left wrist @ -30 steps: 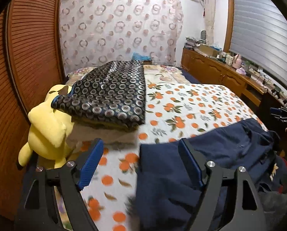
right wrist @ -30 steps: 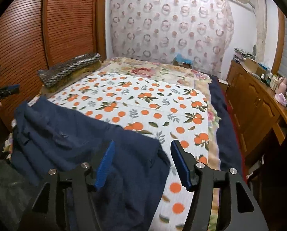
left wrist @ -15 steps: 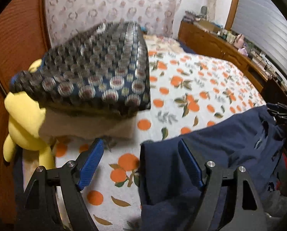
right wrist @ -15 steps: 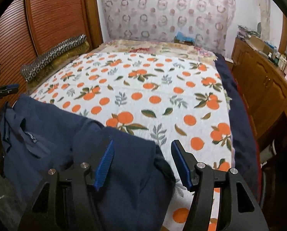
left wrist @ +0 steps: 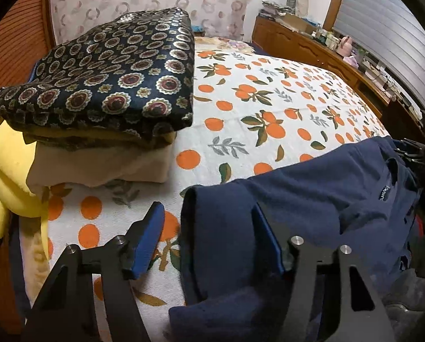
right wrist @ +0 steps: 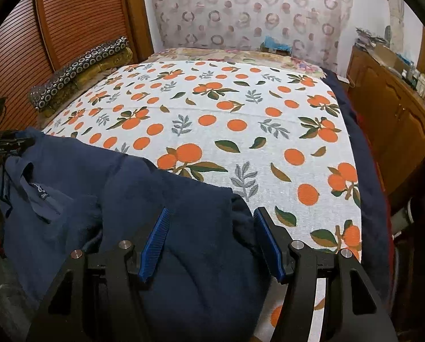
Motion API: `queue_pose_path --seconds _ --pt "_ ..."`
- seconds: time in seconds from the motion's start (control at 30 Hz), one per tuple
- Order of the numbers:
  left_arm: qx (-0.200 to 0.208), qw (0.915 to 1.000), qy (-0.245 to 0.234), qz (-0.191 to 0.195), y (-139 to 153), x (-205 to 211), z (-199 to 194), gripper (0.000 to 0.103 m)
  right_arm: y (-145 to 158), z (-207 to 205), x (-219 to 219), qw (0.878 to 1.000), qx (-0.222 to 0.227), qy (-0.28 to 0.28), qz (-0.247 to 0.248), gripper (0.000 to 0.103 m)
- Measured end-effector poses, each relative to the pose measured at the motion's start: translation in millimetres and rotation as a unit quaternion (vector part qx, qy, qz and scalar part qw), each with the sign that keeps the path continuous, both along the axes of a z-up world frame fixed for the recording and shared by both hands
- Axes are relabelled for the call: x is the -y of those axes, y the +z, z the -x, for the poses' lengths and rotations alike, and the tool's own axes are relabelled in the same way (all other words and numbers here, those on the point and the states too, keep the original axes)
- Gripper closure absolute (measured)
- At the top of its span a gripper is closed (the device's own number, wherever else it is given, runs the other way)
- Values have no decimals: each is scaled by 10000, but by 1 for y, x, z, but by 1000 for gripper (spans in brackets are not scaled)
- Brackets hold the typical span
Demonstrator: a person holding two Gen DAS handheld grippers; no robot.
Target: Fold small clothes
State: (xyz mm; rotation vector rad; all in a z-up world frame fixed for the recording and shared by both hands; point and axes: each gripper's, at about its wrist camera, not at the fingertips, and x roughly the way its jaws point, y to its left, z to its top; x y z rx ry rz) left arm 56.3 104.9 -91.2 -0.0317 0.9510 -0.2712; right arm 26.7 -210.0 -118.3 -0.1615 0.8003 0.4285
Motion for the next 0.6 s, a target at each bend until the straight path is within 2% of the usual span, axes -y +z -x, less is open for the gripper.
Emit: queue_pose_path --seconds 0.07,0.13,0.23,0.33,0.4,0.6 --pt "5 9999 -81 99 0 3 0 51 -1 2 -1 10000 17 34 -3 43" --pt "-7 9996 -201 185 0 5 1 73 -1 6 -4 9998 -5 185 -59 64" --pt "71 9990 -244 365 3 5 7 90 -2 14 -14 9993 42 368 -23 86" --pt "405 9968 -259 640 22 6 21 91 2 23 -17 9991 192 367 -53 90" --pt "734 9936 -297 802 48 6 37 91 14 35 -12 9983 415 369 -198 90" --pt "1615 9815 -337 974 121 11 74 92 84 85 12 9879 1448 158 -539 91"
